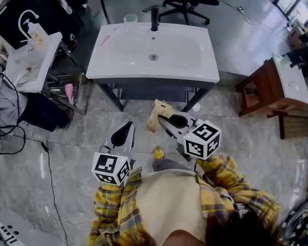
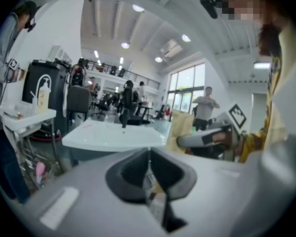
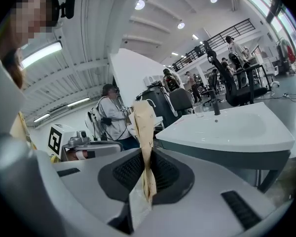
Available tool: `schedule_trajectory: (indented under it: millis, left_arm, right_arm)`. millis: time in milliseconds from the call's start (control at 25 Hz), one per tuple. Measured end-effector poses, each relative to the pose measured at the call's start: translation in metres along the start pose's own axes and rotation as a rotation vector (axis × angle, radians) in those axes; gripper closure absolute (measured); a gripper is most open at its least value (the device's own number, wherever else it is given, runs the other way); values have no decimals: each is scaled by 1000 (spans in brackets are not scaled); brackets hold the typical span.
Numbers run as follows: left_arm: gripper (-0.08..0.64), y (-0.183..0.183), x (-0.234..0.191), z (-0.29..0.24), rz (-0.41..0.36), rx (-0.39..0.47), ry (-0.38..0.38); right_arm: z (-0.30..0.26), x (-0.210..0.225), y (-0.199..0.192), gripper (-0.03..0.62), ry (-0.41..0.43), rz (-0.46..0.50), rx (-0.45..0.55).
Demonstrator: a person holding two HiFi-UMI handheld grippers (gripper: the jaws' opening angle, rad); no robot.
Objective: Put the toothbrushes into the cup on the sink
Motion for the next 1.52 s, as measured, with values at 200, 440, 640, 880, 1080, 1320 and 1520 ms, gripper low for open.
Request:
schedule_trajectory:
  millis: [200,440,640,880,1080,1320,1520]
  left_arm:
    - [551,5,-16,-27,11,-4,12]
    - [549,17,-28,-58,9,-15,3]
    - [531,21,-38,-74,3,-24,17]
    - [523,30,-57,-92,6,-10,53]
    - [514,35,-79,-118,-6,1,32]
    - [479,46,-115,-155,-47,39,-53]
    - [476,53,-155,-185,-48,55,-91]
  right_arm:
    - [-16,21,21,548,17,7,-14]
    - [-23,43,45,548,19,6,-7]
    - [-37,57,61,548,21,4,5]
    - [-53,69,75,548,31,-10,17]
    - [-68,85,91,548,16,-13,31]
    - [-102,96,123,548,4,-6,69]
    - [-138,110,147,548,-29,-16,76]
Point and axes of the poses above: the fingertips, and each gripper's own axes: z backward along the fingers, x to its right, y out of its top, the point moved 5 cm from there along z, backward along the fingers, and after that the axes turned 15 degrees about -z, right-handed, at the moved point
